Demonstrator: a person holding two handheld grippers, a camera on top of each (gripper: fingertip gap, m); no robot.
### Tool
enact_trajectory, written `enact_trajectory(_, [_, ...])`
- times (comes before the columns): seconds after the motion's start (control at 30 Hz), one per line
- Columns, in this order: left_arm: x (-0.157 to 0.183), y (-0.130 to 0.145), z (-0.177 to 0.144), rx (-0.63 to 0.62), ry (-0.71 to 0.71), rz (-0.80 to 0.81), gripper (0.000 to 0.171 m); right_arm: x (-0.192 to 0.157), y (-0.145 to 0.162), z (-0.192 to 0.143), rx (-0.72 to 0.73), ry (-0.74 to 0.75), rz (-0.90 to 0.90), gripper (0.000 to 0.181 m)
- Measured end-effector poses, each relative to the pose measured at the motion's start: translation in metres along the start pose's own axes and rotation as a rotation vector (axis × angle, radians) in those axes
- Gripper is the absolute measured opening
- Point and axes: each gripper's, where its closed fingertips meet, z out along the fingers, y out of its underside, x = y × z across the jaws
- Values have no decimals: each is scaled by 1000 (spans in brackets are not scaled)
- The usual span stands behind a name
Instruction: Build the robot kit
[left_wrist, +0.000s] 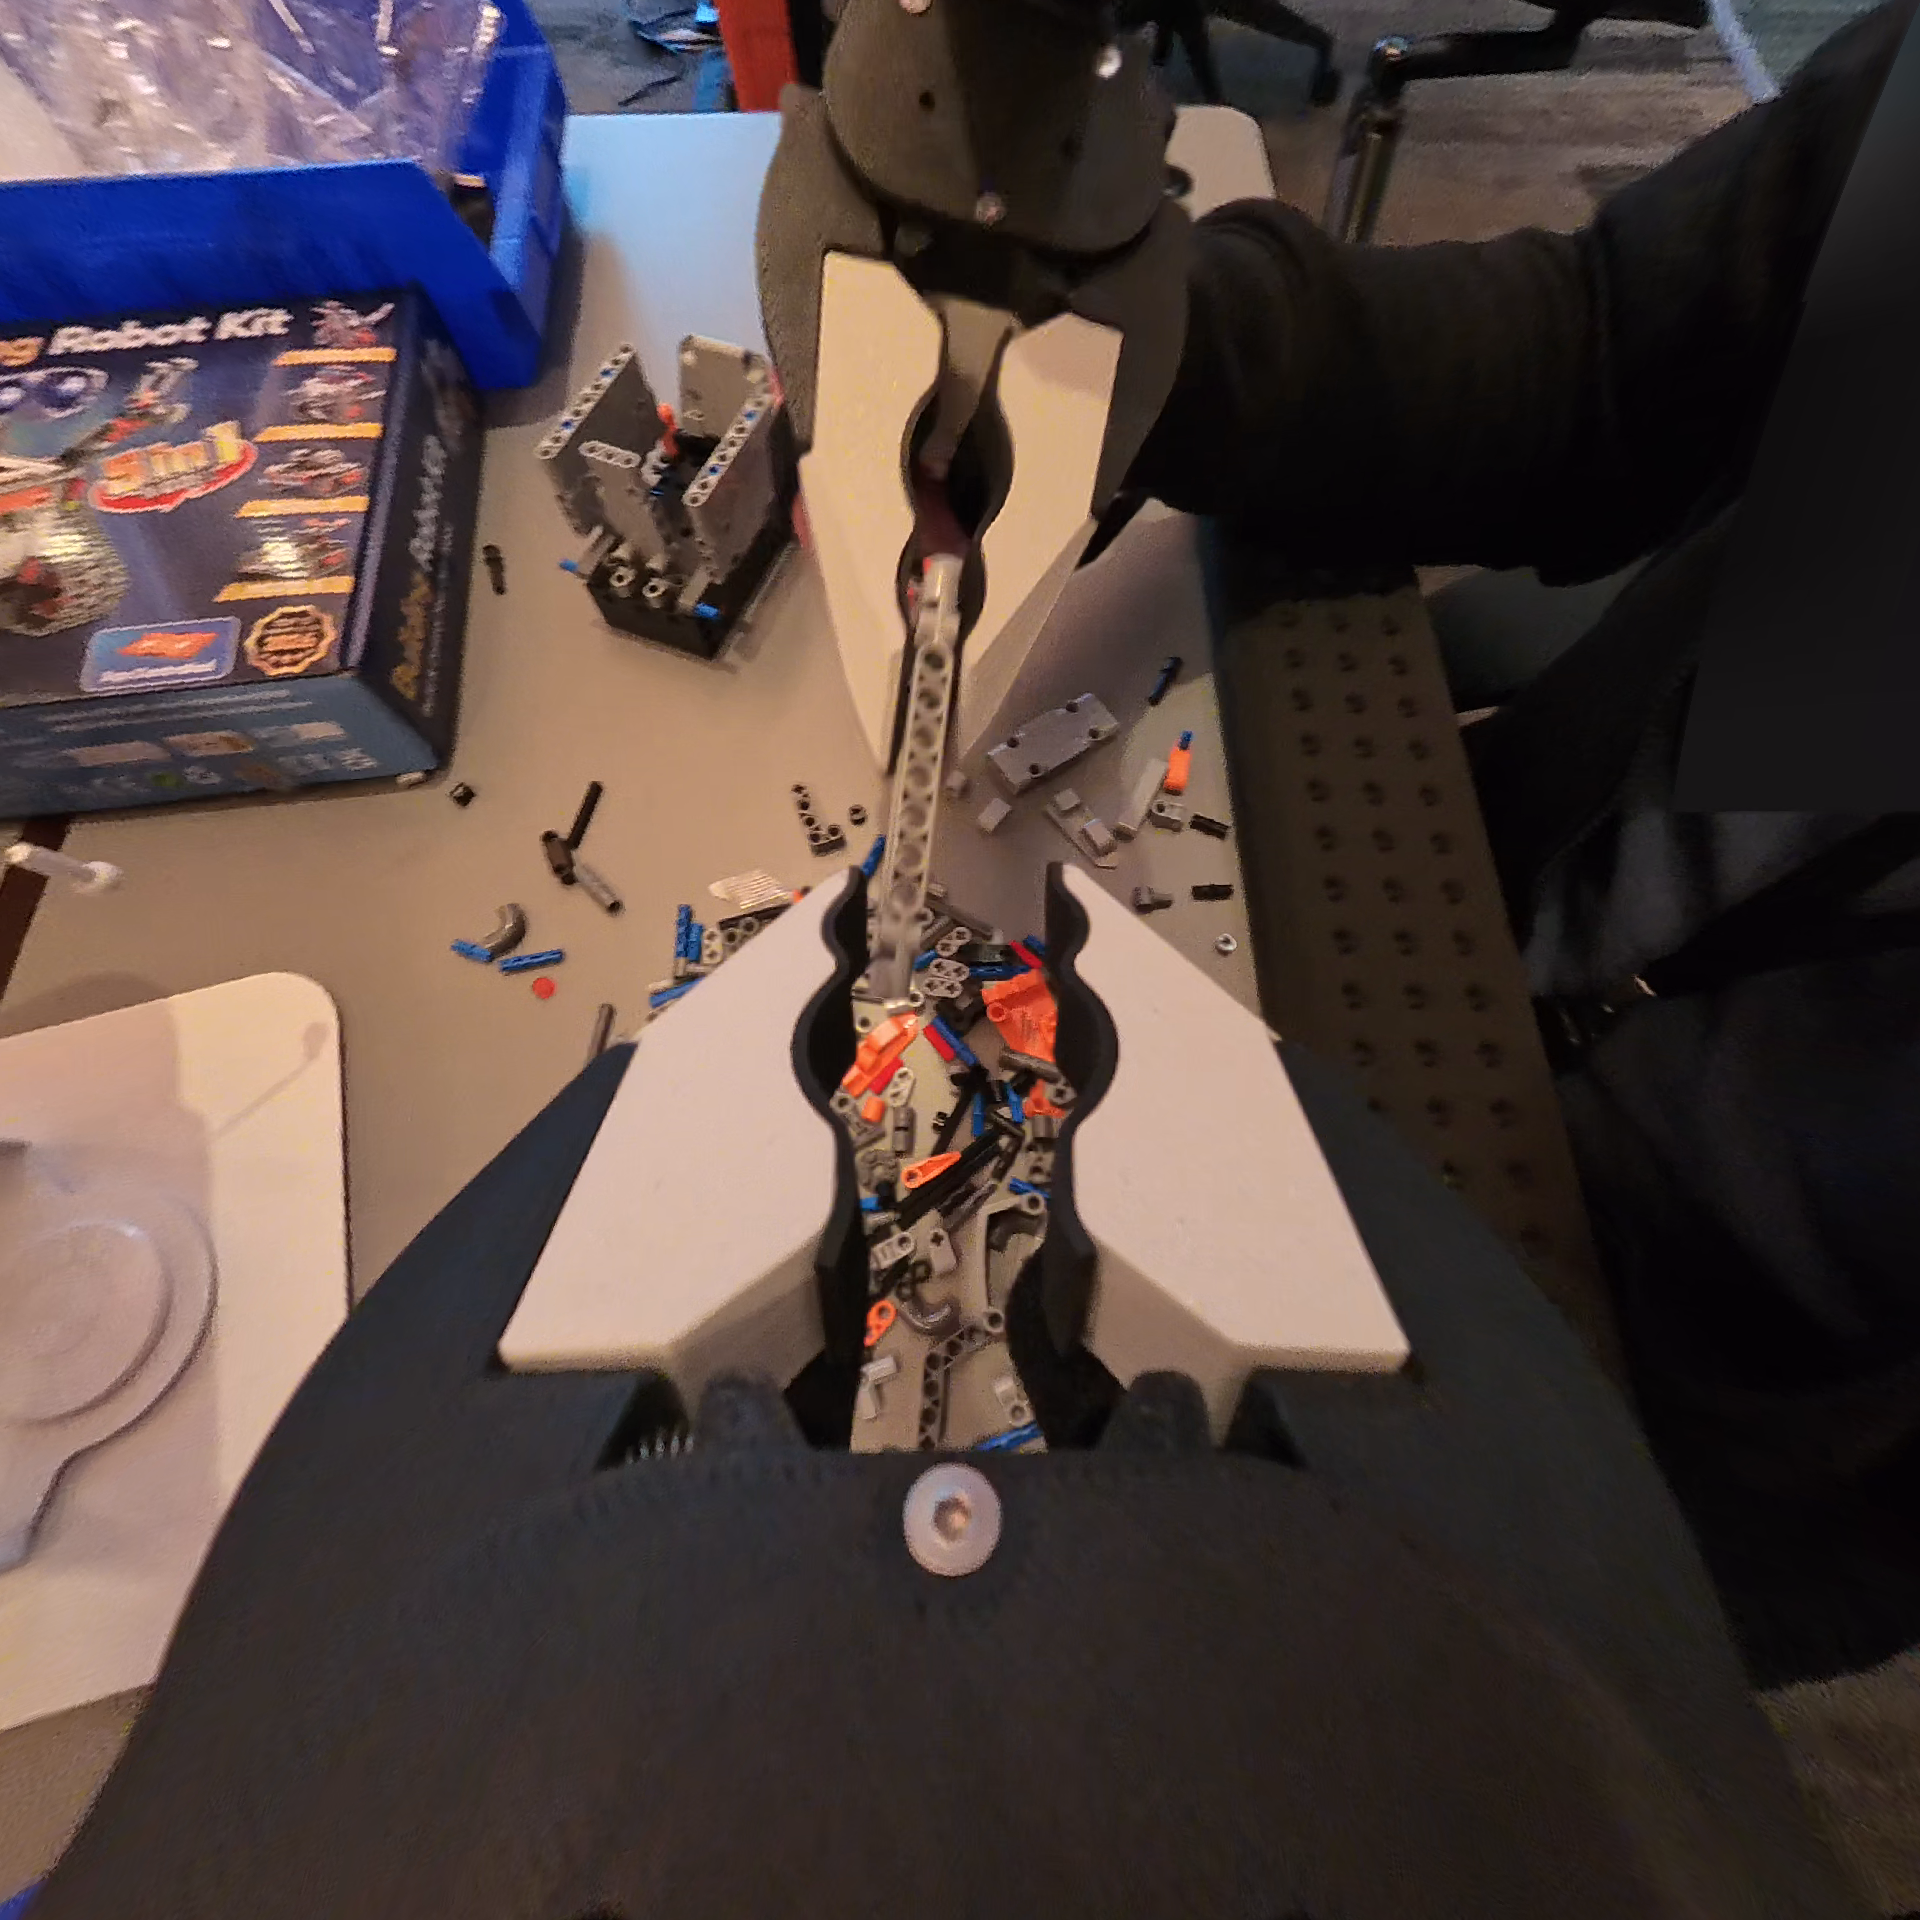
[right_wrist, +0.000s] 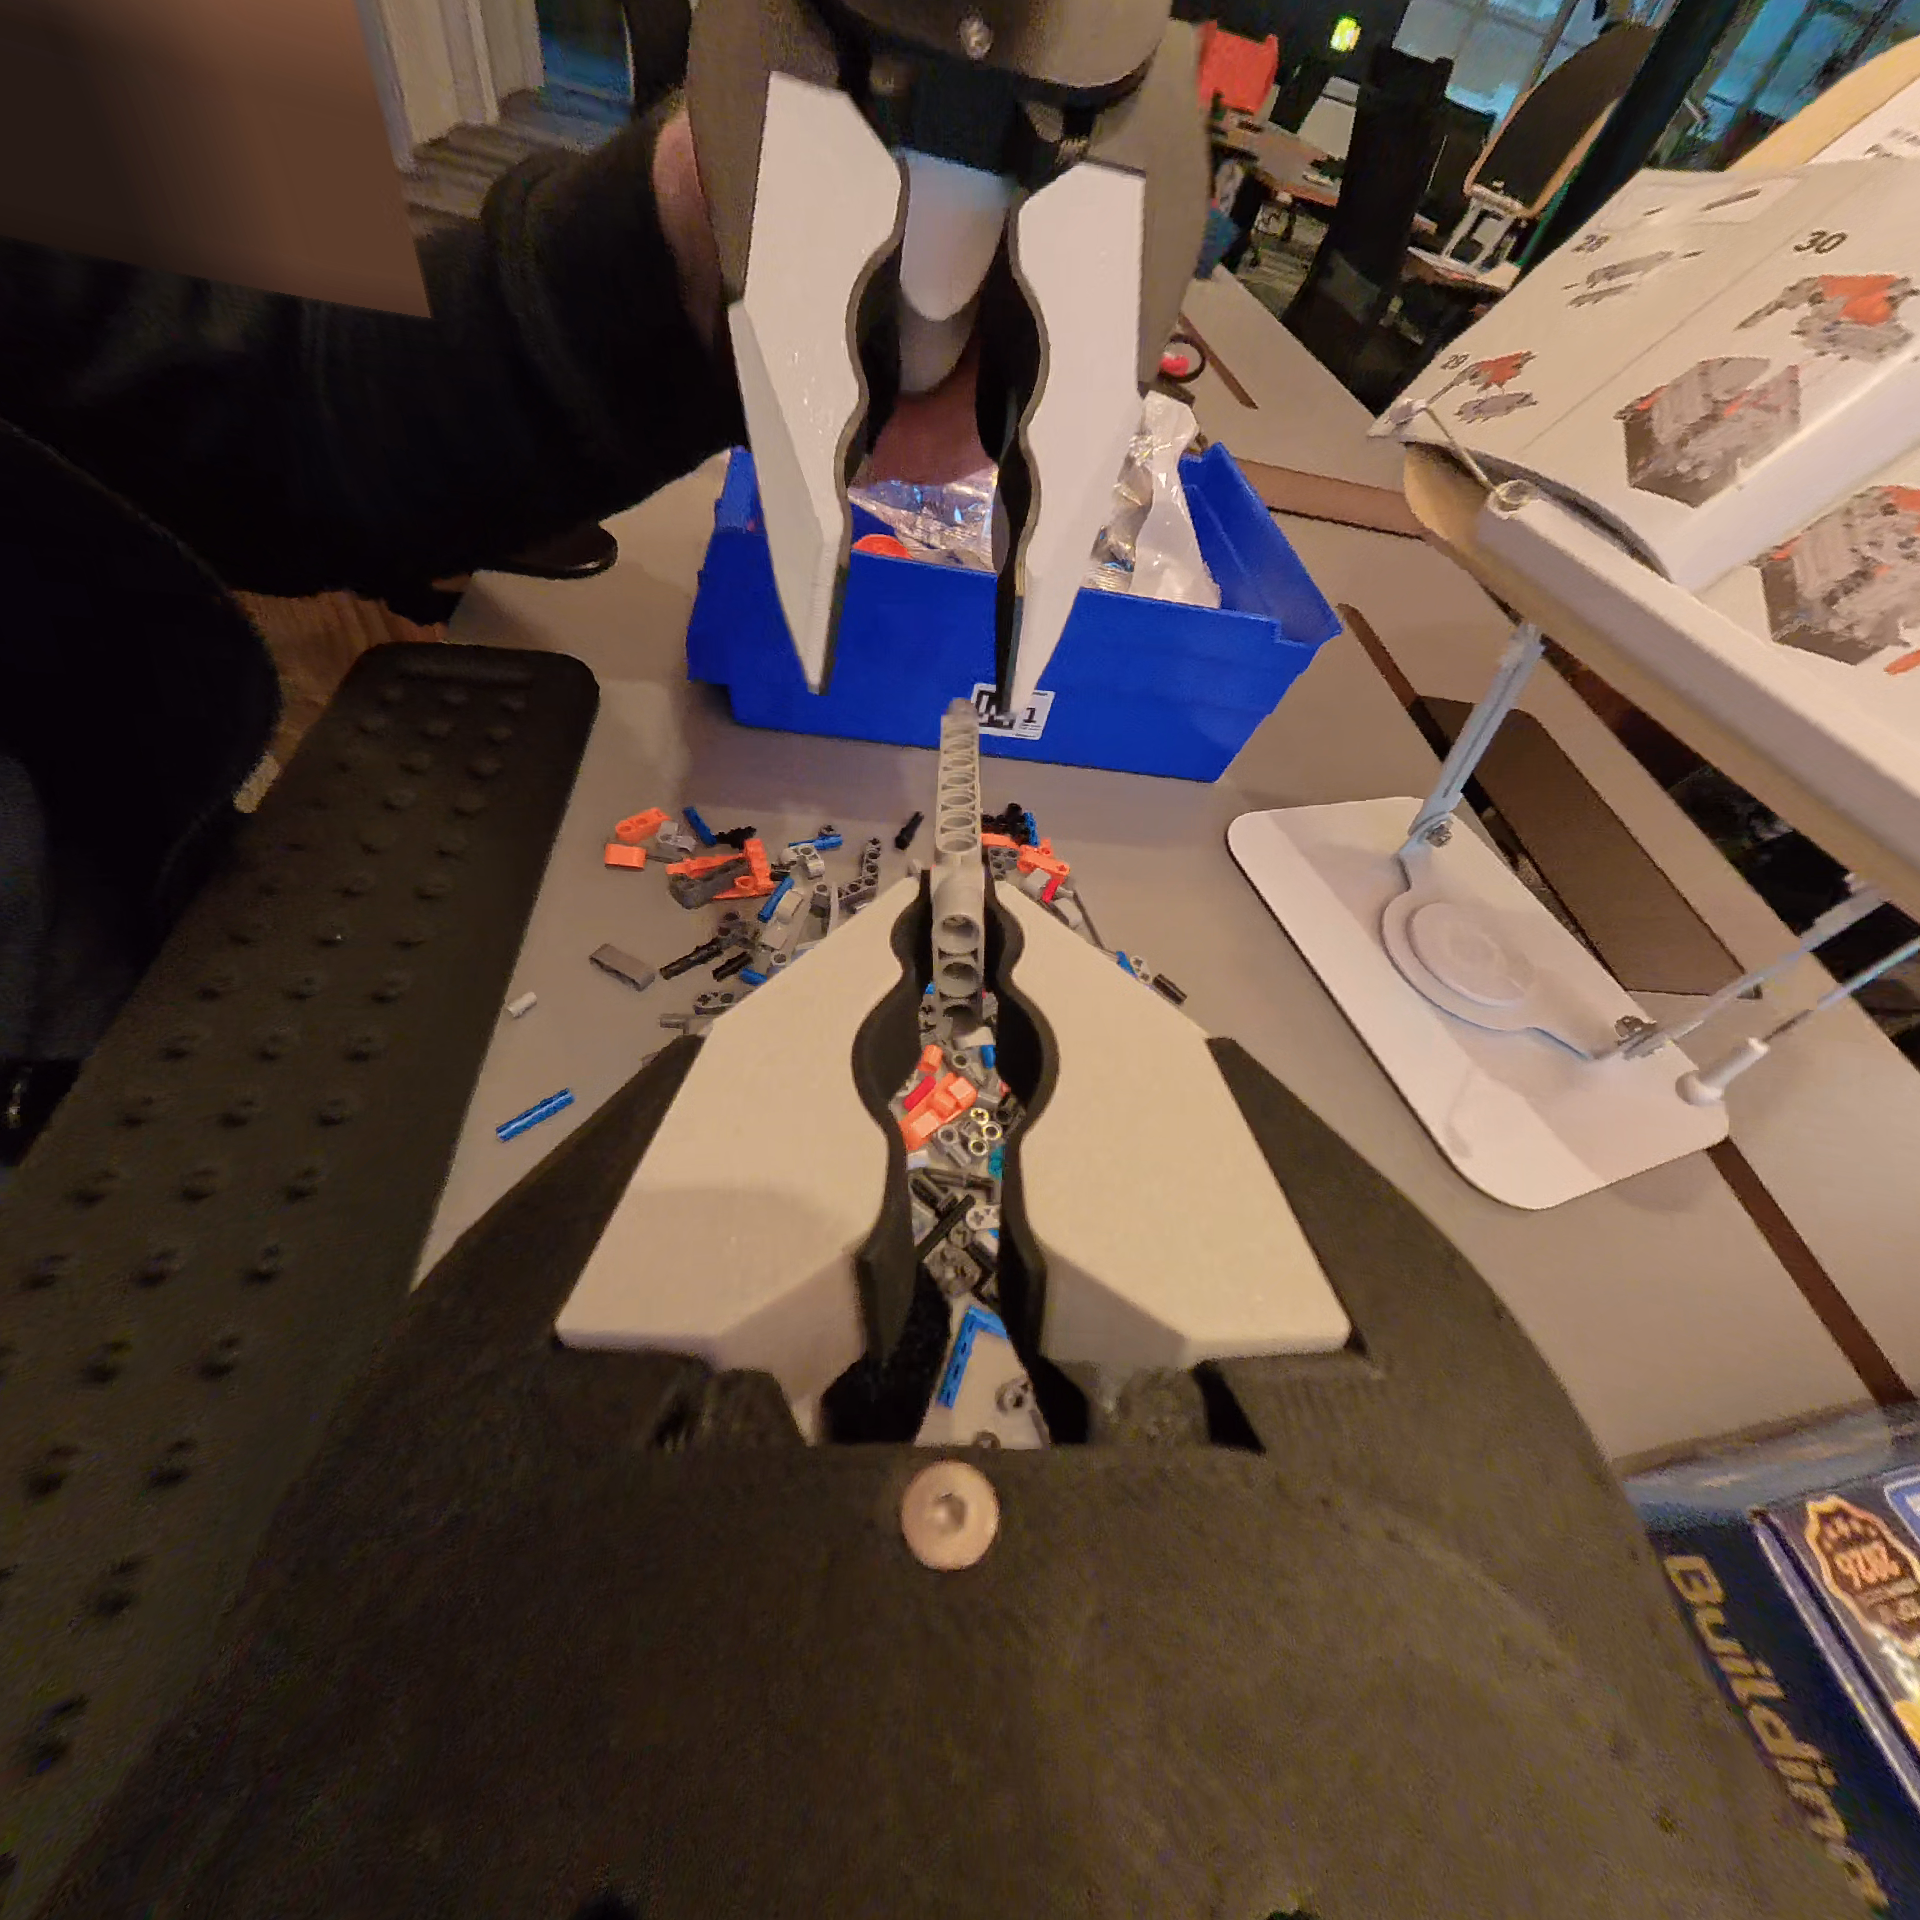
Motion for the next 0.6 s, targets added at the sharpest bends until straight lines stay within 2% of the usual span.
enact_trajectory(0.1, [-12, -4, 9, 17, -60, -24, 26, 7, -3, -19, 31, -13, 47, 5])
enact_trajectory(0.17, [-15, -15, 26, 41, -54, -40, 20, 12, -5, -36, 48, -11, 75, 5])
enact_trajectory(0.2, [-20, -21, 35, 33, -75, -42, 11, 15, -4, -45, 45, -8, 92, 5])
enact_trajectory(0.27, [-35, -46, 49, 55, -130, -67, 9, 29, -4, -71, 64, 48, 125, 6])
enact_trajectory(0.33, [-37, -70, 65, 69, -99, -43, 9, 38, -2, -100, 94, 81, 183, 7])
enact_trajectory(0.47, [-53, -98, 108, 37, -32, 1, 6, 65, 25, -145, 66, 239, 264, 17])
enact_trajectory(0.6, [-67, -104, 144, 6, 68, -23, 5, 76, 61, -172, -18, 311, 349, 18])
